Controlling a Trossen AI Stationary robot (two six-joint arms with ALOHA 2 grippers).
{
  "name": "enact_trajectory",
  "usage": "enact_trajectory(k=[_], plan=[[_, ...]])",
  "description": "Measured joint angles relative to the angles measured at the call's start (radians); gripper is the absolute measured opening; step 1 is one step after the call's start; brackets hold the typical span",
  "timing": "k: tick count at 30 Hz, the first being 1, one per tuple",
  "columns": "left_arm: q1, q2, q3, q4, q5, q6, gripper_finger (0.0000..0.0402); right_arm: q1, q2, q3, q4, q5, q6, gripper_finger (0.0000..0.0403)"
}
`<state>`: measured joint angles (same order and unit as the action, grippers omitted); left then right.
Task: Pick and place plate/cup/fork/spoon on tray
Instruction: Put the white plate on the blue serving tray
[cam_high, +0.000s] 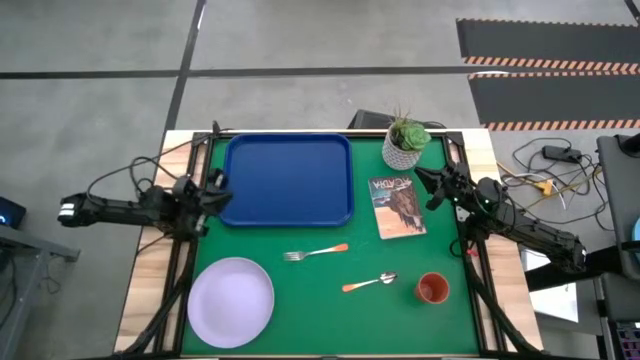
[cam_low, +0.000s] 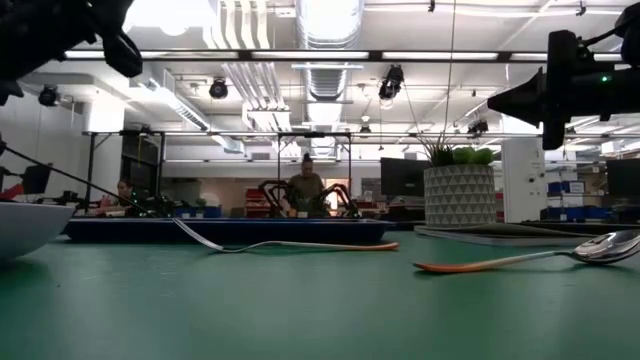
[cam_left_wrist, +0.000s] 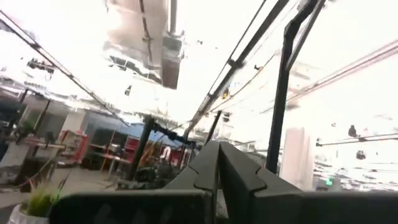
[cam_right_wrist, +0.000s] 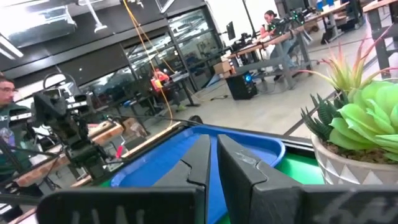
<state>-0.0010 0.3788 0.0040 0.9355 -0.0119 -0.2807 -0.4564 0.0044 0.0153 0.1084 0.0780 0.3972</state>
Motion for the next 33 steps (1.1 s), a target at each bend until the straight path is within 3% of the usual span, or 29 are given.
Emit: enact_trajectory(k=[7,14,21,29,33], plan=[[0.0,0.078,0.04,0.018,-0.025,-0.08,0.0,0.0,0.0,0.004,0.009,0.002,0.001,0.0022],[0.0,0.209,0.191,-0.093,-0.076,-0.125,0.0,0.0,0.058,0.015,0.354,-0.008,-0.047,0.0022],[0.001,0.334,0.355,-0.399,-0.129,-0.21,0.0,0.0,0.19,0.115,0.393,-0.1,-0.093,0.0022],[-0.014,0.47,0.548,-0.905,-0.144,-0.525,0.0,0.0,0.376,0.227,0.405,-0.104,-0.205,0.0022],[-0.066,0.528,0.65,-1.076,-0.144,-0.67,0.0,0.0,0.442,0.269,0.405,-0.103,-0.26,0.0022]])
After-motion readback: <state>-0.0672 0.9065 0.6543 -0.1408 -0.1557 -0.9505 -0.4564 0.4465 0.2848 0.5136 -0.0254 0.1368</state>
